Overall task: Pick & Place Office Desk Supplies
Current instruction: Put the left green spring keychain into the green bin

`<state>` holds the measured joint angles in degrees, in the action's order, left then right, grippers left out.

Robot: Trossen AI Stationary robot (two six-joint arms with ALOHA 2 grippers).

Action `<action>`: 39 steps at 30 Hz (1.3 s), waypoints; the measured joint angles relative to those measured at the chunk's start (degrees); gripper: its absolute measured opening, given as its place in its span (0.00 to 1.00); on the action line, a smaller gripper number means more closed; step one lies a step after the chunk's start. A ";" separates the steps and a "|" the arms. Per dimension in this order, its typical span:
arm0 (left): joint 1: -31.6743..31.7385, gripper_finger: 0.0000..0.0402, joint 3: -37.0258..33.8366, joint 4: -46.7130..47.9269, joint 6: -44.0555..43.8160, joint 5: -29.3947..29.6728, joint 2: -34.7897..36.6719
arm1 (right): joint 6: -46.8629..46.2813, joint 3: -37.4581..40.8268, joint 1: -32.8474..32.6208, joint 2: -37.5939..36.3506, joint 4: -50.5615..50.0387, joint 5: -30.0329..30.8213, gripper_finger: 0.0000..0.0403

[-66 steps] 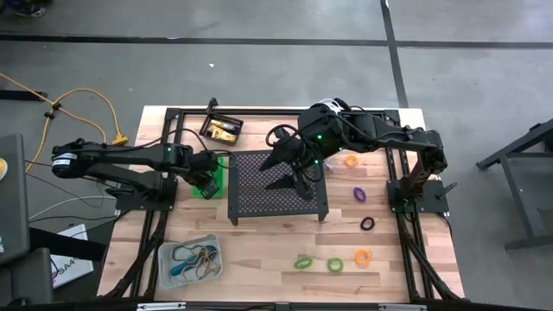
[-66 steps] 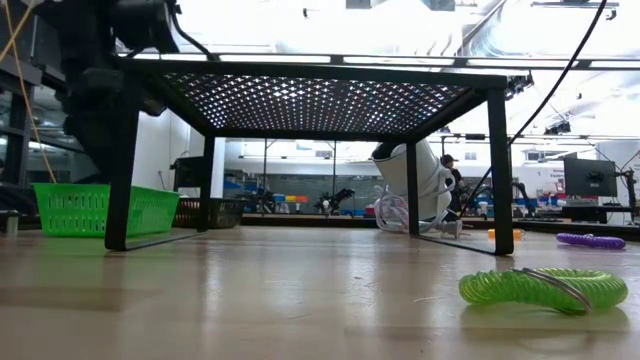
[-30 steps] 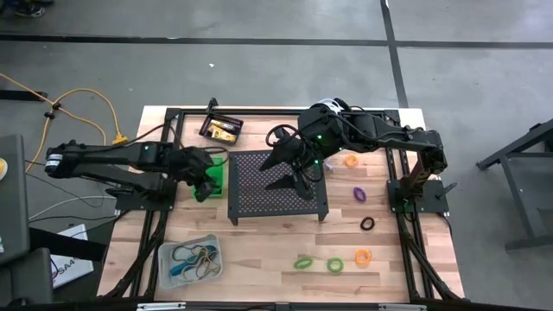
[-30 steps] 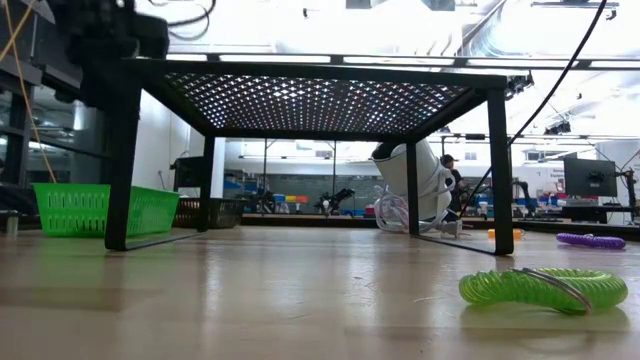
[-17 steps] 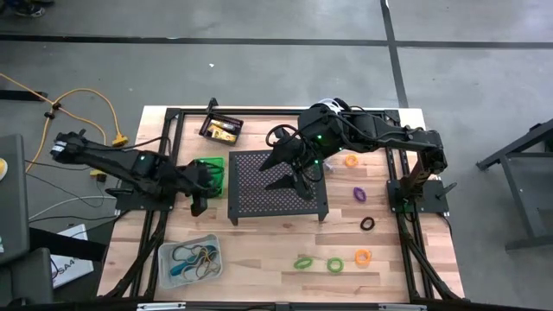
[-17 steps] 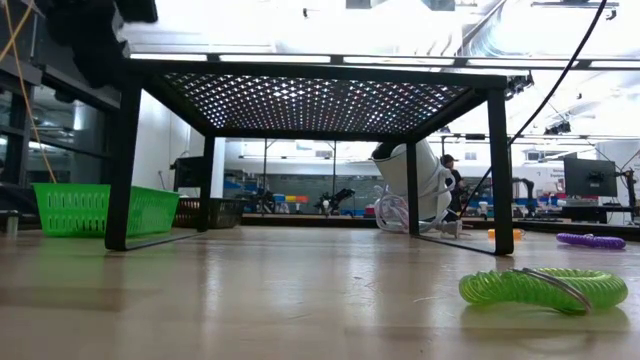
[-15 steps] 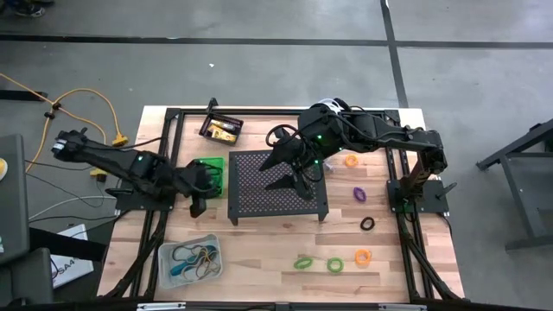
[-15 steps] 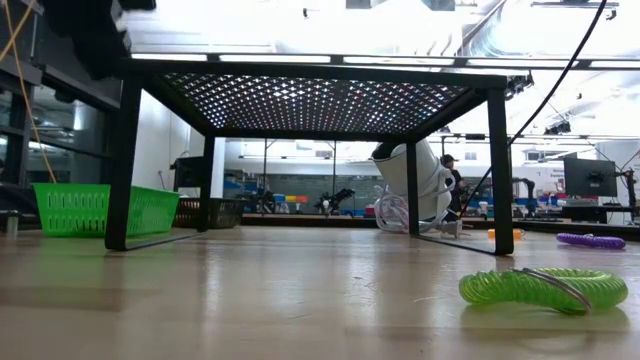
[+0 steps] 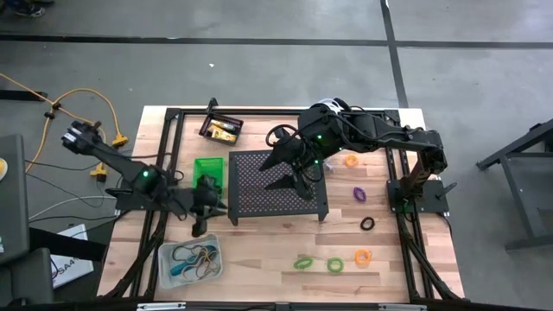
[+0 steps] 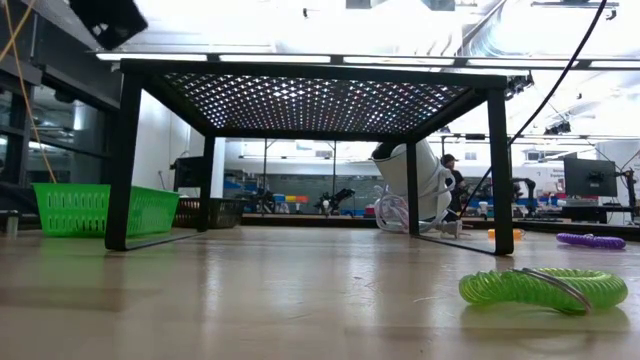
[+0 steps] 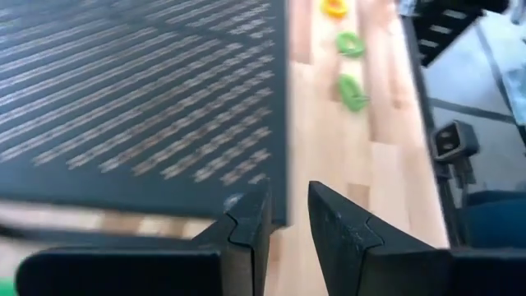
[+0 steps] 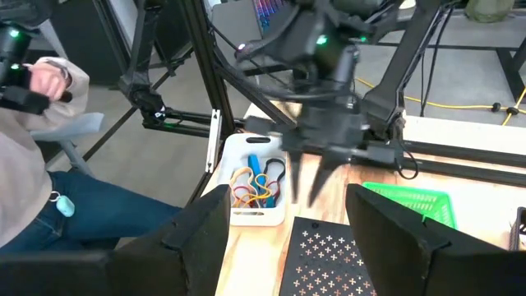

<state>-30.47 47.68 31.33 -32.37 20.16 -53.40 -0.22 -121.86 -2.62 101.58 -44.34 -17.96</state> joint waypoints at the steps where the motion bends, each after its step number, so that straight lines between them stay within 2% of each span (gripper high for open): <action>1: -0.72 0.20 0.00 -1.54 1.04 0.19 -0.98 | 0.01 0.00 -0.01 0.00 0.00 0.00 0.57; 7: -5.32 0.20 -0.02 -10.56 10.75 3.00 -6.83 | -0.01 0.00 -0.01 0.00 0.00 0.00 0.57; 12: -8.17 0.20 -0.02 -15.57 16.17 7.47 -8.50 | 0.00 0.00 0.00 0.00 -0.02 -0.01 0.57; 39: -8.73 0.20 -0.02 -18.31 15.99 8.22 -8.35 | 0.25 0.00 0.01 0.00 1.20 0.00 0.57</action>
<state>-39.20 47.66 13.02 -16.38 28.38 -61.76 0.03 -121.86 -2.62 101.58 -43.13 -17.96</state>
